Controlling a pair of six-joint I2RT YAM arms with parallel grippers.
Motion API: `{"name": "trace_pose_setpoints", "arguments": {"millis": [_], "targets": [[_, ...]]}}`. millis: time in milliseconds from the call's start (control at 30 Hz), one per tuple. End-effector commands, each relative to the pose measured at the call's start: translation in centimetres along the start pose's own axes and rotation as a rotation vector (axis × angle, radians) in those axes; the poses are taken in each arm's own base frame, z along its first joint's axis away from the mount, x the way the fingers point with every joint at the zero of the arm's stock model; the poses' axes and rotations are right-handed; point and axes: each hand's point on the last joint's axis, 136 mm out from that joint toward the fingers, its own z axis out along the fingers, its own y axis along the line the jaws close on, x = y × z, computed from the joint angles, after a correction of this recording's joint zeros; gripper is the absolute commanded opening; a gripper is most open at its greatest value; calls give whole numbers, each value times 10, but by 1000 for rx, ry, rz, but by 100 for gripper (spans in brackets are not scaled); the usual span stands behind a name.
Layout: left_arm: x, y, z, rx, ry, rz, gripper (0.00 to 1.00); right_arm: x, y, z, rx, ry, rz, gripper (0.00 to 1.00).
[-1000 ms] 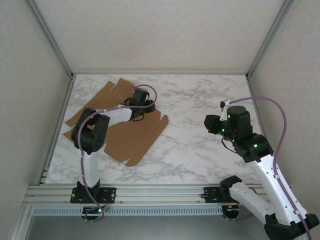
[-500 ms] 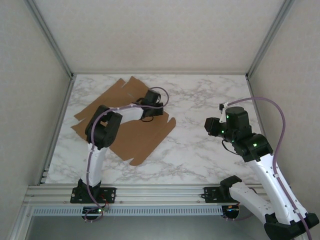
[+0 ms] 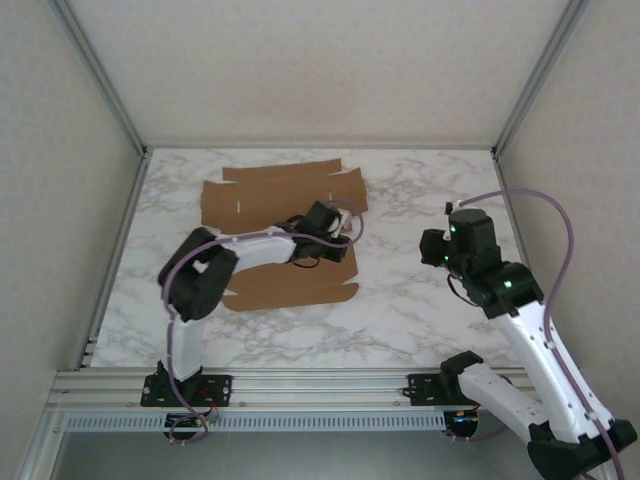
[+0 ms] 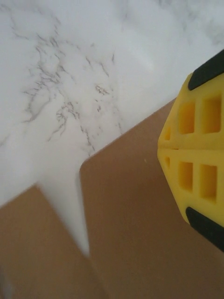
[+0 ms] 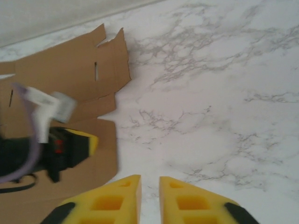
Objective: Fold the paper box
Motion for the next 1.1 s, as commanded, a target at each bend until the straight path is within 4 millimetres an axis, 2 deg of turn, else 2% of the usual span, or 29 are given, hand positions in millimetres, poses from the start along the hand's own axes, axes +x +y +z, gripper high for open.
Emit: {"name": "trace_pose_setpoints", "arguments": {"millis": [0, 133, 333, 367, 433, 467, 600, 767, 1000, 1067], "targets": [[-50, -15, -61, 137, -195, -41, 0, 0, 20, 24, -77, 37, -5, 12], [-50, -3, -89, 195, -253, -159, 0, 19, 53, 67, -198, 198, 11, 7], [-31, 58, -99, 119, -287, -445, 0, 48, 90, 123, -314, 374, 14, 12], [-26, 70, -101, 96, -296, -492, 0, 51, 97, 130, -329, 397, 24, 10], [-15, 91, -100, 53, -301, -574, 0, 62, 104, 147, -310, 454, 35, 1], [-9, 99, -98, 41, -296, -616, 0, 69, 106, 157, -282, 485, 37, 0], [17, 115, -79, 11, -221, -724, 0, 94, 109, 190, -192, 572, 54, 0], [38, 130, -70, -58, -197, -753, 0, 117, 101, 213, -55, 613, 48, 0], [58, 142, -52, -111, -139, -800, 0, 152, 84, 230, 83, 681, 205, 0], [64, 141, -47, -113, -124, -803, 0, 158, 70, 229, 177, 689, 219, 0]]}}
